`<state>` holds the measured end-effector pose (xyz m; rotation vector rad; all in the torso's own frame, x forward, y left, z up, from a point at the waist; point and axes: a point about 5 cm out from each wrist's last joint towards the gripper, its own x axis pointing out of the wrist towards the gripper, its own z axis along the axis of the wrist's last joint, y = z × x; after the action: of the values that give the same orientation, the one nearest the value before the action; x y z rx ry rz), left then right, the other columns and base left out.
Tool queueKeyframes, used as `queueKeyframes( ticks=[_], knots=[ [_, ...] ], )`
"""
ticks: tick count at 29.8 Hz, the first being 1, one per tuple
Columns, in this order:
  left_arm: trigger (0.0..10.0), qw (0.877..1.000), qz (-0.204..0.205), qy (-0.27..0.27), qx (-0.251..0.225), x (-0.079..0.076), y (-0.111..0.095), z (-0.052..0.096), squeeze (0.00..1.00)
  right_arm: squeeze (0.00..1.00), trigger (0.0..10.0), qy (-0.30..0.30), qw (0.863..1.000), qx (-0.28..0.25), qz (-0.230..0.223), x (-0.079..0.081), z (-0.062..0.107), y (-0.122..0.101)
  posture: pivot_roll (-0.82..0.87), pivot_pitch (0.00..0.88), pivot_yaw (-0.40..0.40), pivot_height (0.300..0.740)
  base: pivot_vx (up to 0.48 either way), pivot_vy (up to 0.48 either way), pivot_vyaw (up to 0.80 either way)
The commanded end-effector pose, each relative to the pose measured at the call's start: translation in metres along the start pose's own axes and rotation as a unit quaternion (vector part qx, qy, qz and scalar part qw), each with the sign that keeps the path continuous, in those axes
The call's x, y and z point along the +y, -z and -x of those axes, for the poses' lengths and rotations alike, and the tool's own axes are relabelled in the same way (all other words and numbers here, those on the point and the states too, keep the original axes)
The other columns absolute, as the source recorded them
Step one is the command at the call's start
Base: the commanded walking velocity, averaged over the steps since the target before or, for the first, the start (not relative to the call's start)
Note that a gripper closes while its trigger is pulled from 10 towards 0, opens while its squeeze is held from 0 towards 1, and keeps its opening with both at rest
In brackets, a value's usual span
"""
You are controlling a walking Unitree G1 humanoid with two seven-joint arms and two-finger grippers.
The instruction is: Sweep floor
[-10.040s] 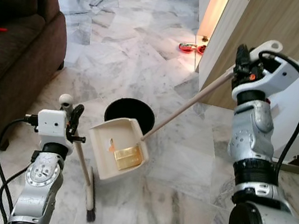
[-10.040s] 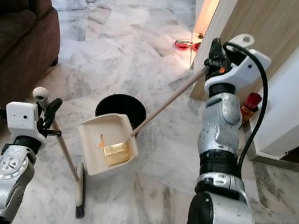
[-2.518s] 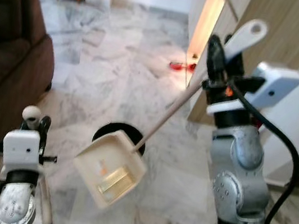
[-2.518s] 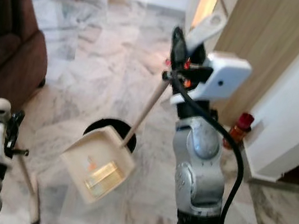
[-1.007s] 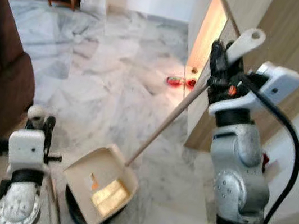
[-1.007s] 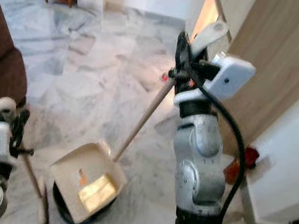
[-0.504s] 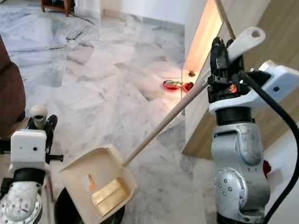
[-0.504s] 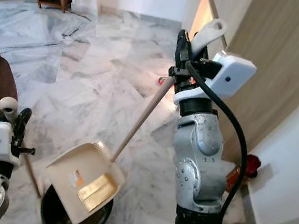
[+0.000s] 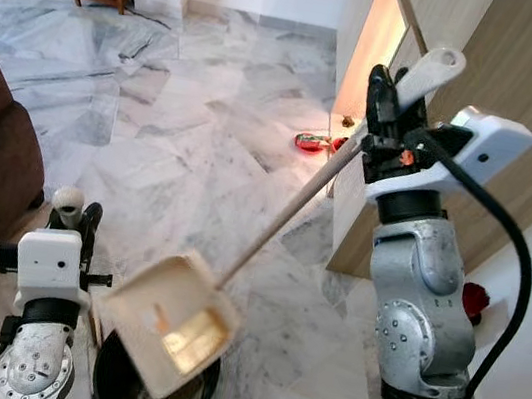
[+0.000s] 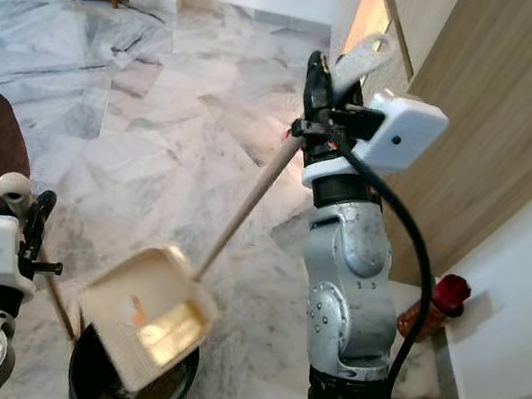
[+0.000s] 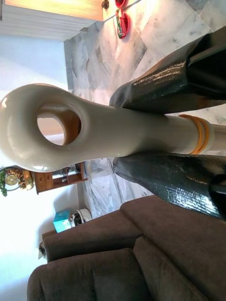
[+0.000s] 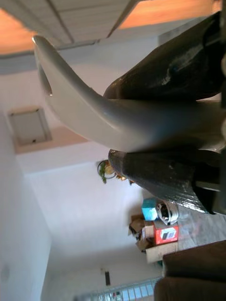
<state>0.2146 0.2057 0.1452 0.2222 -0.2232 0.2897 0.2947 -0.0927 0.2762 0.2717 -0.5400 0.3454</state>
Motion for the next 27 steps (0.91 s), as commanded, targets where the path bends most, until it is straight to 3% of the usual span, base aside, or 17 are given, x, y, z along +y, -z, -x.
queueKeyframes(
  ticks=[1, 6, 20, 27],
  knots=[
    [10.0, 1.000, -0.002, -0.002, -0.022, 0.002, -0.008, 0.000, 0.00, 0.00, 10.0, -0.020, 0.998, -0.066, -0.011, 0.011, 0.000, -0.023, 0.06, 0.095, -0.030, 0.740, 0.000, 0.000, 0.00],
    [10.0, 1.000, -0.002, -0.002, -0.023, 0.002, -0.008, 0.000, 0.00, 0.00, 10.0, -0.043, 0.996, -0.076, 0.011, 0.021, 0.005, -0.026, 0.06, 0.102, -0.028, 0.740, 0.000, 0.000, 0.00],
    [10.0, 1.000, -0.004, 0.002, -0.028, 0.002, -0.009, -0.001, 0.00, 0.00, 10.0, 0.023, 0.994, -0.106, 0.028, 0.030, 0.018, -0.030, 0.07, 0.084, -0.019, 0.740, 0.000, 0.000, 0.00],
    [10.0, 1.000, -0.003, 0.004, -0.029, 0.001, -0.009, -0.001, 0.00, 0.00, 10.0, -0.021, 0.991, -0.129, 0.039, 0.052, 0.025, -0.037, 0.07, 0.087, -0.019, 0.740, 0.000, 0.000, 0.00]
  ],
)
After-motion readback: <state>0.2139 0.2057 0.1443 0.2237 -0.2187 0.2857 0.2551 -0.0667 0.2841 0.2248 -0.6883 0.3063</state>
